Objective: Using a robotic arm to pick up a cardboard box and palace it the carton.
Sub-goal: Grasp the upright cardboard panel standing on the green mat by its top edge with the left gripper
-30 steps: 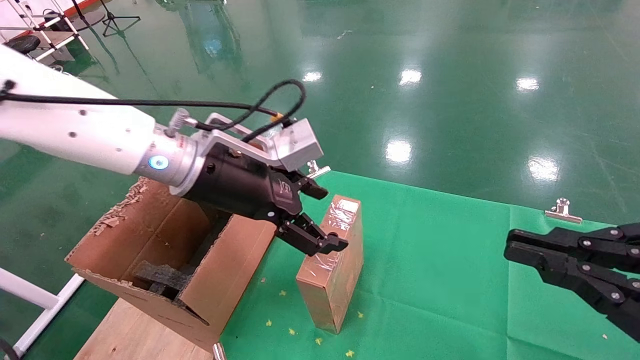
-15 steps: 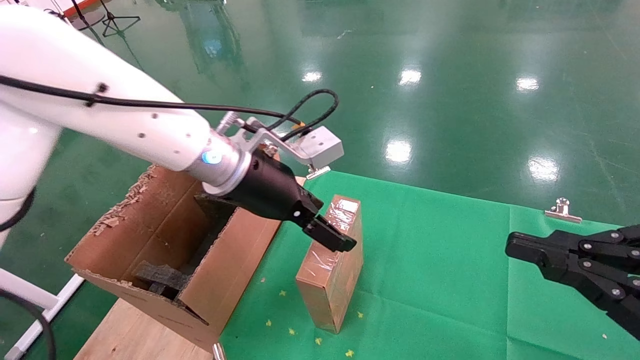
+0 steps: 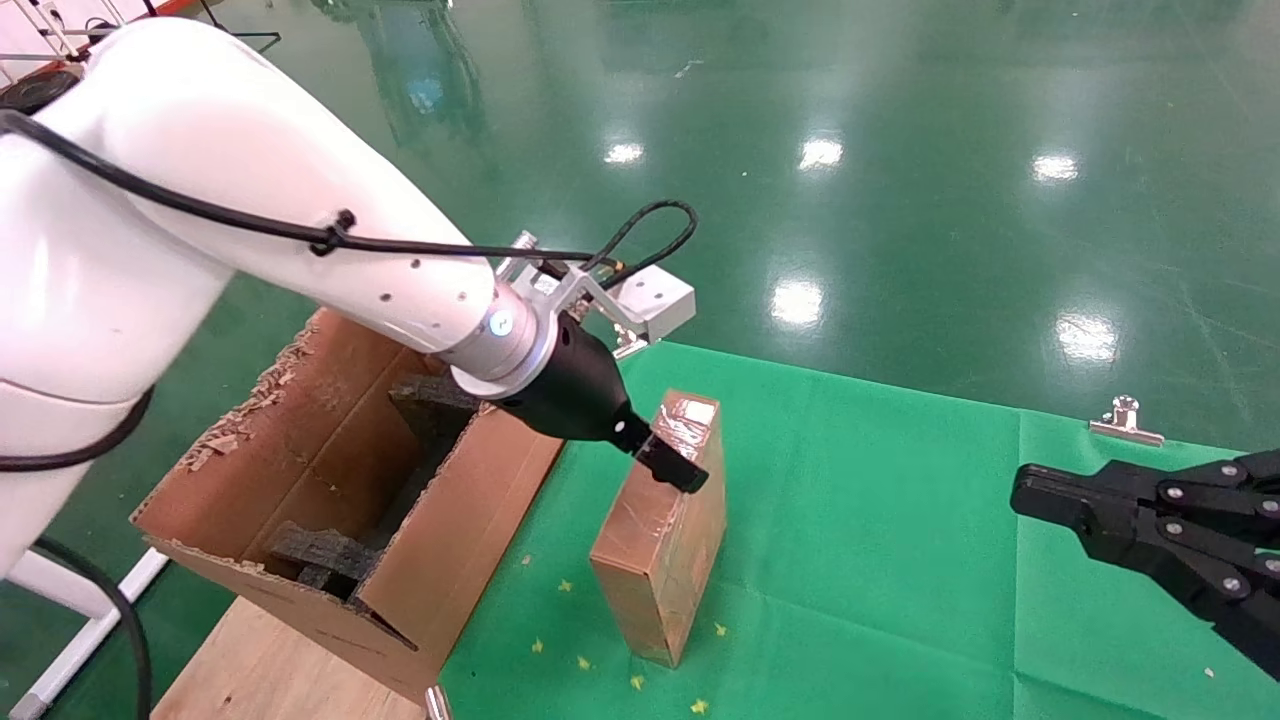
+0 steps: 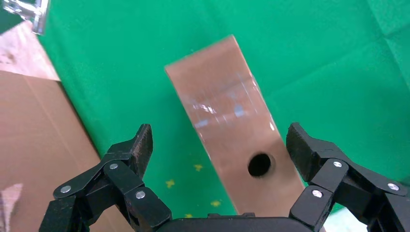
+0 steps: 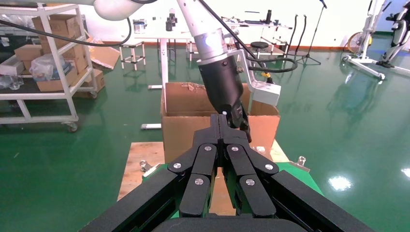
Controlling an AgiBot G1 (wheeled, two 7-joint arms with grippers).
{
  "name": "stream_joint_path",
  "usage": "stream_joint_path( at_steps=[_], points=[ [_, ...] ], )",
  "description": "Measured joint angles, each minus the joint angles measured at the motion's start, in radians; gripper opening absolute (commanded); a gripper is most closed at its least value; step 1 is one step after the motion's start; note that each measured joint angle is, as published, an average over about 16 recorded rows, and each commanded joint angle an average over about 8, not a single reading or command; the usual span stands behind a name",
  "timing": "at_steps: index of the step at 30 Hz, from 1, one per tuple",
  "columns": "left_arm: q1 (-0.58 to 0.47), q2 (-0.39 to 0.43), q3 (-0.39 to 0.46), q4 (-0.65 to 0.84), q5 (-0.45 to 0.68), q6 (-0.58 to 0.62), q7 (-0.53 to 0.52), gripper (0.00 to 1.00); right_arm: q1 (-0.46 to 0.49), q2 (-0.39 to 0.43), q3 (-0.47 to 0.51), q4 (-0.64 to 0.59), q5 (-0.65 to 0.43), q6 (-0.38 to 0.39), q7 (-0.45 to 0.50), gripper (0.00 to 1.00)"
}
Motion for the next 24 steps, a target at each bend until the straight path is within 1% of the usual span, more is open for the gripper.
stream_joint_path(
  at_steps=[7, 14, 15, 20, 21, 22, 23, 24],
  points=[
    [0.018, 0.022, 0.023, -0.003, 0.05, -0.041, -0.034, 1.0, 0.0, 0.0, 0.0, 0.0, 0.0, 0.0, 0.0, 0.0],
    [0.036, 0.036, 0.032, -0.004, 0.067, -0.062, -0.044, 1.0, 0.0, 0.0, 0.0, 0.0, 0.0, 0.0, 0.0, 0.0],
    [0.037, 0.038, 0.034, -0.004, 0.067, -0.063, -0.044, 1.0, 0.0, 0.0, 0.0, 0.0, 0.0, 0.0, 0.0, 0.04],
    [0.041, 0.043, 0.038, -0.004, 0.066, -0.063, -0.043, 1.0, 0.0, 0.0, 0.0, 0.0, 0.0, 0.0, 0.0, 0.65],
    [0.042, 0.043, 0.039, -0.004, 0.066, -0.063, -0.043, 0.93, 0.0, 0.0, 0.0, 0.0, 0.0, 0.0, 0.0, 0.78],
    [0.042, 0.044, 0.039, -0.004, 0.066, -0.062, -0.042, 0.81, 0.0, 0.0, 0.0, 0.0, 0.0, 0.0, 0.0, 0.9],
    [0.042, 0.044, 0.04, -0.004, 0.066, -0.062, -0.042, 0.68, 0.0, 0.0, 0.0, 0.0, 0.0, 0.0, 0.0, 0.99],
    [0.042, 0.044, 0.04, -0.004, 0.066, -0.062, -0.041, 0.56, 0.0, 0.0, 0.0, 0.0, 0.0, 0.0, 0.0, 1.0]
  ],
)
